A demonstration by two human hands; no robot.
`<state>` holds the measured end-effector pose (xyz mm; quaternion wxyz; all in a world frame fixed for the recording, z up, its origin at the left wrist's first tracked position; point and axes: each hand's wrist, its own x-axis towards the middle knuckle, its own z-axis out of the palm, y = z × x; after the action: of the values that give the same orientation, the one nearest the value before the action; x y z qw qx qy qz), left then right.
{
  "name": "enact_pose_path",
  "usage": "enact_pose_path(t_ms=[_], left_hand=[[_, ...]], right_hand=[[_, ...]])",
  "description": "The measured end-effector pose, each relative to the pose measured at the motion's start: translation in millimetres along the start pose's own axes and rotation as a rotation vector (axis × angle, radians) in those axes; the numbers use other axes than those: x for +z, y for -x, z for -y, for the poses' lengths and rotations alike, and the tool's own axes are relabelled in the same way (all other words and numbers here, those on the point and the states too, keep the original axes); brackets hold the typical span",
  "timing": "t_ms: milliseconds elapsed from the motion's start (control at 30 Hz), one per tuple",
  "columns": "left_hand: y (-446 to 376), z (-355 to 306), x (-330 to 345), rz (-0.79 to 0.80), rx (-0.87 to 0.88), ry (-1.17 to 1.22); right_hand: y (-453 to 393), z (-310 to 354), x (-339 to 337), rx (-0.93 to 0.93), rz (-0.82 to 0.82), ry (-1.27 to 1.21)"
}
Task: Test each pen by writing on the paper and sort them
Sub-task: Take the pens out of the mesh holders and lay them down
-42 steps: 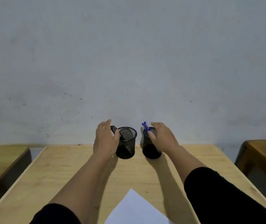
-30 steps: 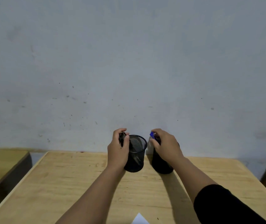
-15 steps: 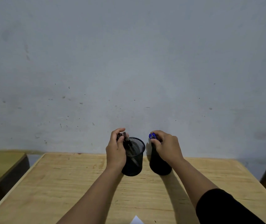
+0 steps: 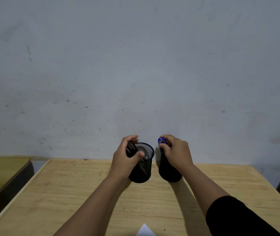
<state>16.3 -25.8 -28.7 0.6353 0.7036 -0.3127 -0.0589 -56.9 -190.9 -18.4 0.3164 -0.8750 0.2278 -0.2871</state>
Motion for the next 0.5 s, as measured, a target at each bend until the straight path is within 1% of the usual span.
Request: enact_pose_path(t_ms=[167, 267, 400, 500], left_hand=[[6.4, -0.4, 7.8, 0.006, 0.091, -0.13], [5.8, 1.6, 12.1, -0.076, 0.16, -0.215], [0.6, 4.5, 14.6, -0.168, 0.174, -0.257], [-1.5, 4.3, 15.3, -0.2, 0.122, -0.196]], right_hand=[[-0.4, 0.3, 0.1, 0.001, -0.002, 0.012], [-0.5, -0.2, 0.7, 0.002, 0.004, 0.018], [-0.5, -1.2, 1.0, 0.004, 0.011, 0.022], [-0.3, -0.8, 0.8, 0.01, 0.013, 0.022]])
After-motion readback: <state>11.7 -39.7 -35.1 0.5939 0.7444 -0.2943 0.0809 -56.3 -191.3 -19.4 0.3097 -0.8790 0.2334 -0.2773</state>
